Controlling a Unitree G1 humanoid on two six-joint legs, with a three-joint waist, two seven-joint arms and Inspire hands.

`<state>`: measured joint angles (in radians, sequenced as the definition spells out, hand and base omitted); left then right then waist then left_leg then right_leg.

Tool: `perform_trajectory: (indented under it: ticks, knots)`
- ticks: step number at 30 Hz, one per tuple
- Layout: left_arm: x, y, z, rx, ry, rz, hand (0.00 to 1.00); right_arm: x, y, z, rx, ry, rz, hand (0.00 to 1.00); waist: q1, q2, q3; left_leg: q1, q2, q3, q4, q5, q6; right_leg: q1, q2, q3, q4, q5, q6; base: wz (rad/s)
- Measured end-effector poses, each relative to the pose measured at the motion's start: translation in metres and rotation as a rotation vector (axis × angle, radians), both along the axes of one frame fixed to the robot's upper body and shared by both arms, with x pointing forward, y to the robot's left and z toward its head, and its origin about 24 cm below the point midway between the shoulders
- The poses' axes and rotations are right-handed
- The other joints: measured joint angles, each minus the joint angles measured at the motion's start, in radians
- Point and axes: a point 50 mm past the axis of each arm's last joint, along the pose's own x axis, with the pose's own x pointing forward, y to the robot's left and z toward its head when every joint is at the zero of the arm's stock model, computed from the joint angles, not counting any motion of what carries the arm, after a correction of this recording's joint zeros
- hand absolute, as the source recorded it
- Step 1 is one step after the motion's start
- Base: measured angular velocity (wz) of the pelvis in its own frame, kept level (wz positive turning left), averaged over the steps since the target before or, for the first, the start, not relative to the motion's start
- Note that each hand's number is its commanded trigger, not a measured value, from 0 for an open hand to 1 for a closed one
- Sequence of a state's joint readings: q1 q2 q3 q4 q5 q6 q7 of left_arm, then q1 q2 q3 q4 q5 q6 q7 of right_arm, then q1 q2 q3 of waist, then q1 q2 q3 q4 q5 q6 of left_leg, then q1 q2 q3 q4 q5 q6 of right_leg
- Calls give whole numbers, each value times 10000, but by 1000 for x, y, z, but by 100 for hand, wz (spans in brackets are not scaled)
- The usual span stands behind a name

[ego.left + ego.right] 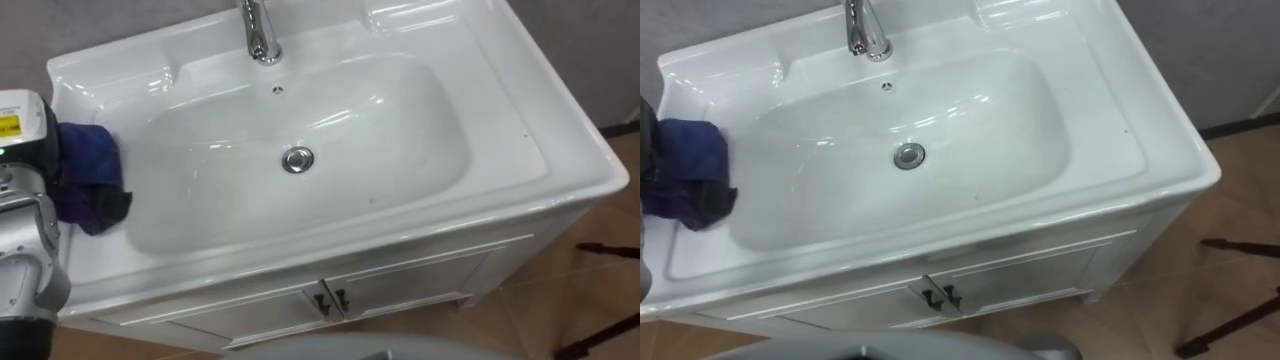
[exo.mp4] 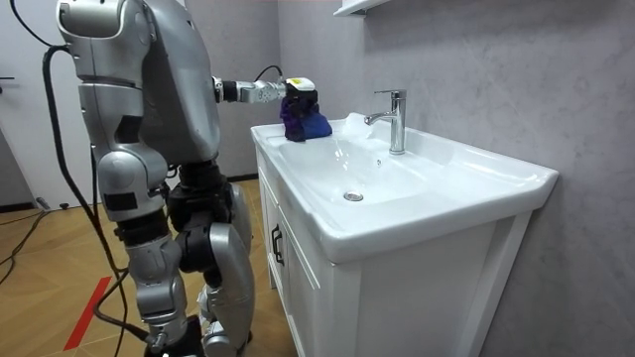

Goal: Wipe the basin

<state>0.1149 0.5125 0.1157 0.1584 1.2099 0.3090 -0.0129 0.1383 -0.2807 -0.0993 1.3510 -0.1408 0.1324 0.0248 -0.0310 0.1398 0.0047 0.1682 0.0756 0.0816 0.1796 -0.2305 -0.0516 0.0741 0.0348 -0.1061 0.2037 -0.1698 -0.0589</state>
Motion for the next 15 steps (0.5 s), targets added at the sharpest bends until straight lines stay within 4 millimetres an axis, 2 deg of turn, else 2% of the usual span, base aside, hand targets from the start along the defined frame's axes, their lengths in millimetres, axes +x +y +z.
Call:
perform_trajectory:
  ticks: [2, 3, 5, 6, 15]
  knots:
    - [0, -1, -1, -36, -3, 14, 100, 0, 0, 0, 0, -14, 5, 0, -35, -7, 5, 0, 1, 0, -4, 0, 0, 1, 1, 0, -2, -4, 2, 0]
    - [0, -1, -2, -81, -1, 28, 95, 1, 0, 0, -2, -26, 10, 0, -47, -13, 9, 5, 1, 3, -5, 0, 0, 1, 6, 10, -8, -5, 2, 0]
    - [0, -2, -3, -153, 8, 44, 34, 1, 0, 0, -4, -33, 13, 0, -68, -32, 21, 6, 1, 8, -5, 0, 0, 0, 9, 21, -10, -5, 2, 0]
    - [-1, -3, -4, -179, 19, 52, 0, 1, 0, 0, -7, -43, 17, 0, -76, -47, 32, 6, 2, 12, -5, 0, 0, -4, 10, 31, -13, -5, 2, 0]
    - [-2, 0, -9, -241, 216, 200, 0, 4, -1, 0, -27, -172, 87, 0, -124, -52, 19, 6, -3, 75, -4, 0, 0, -33, 11, 100, 17, -7, 8, 0]
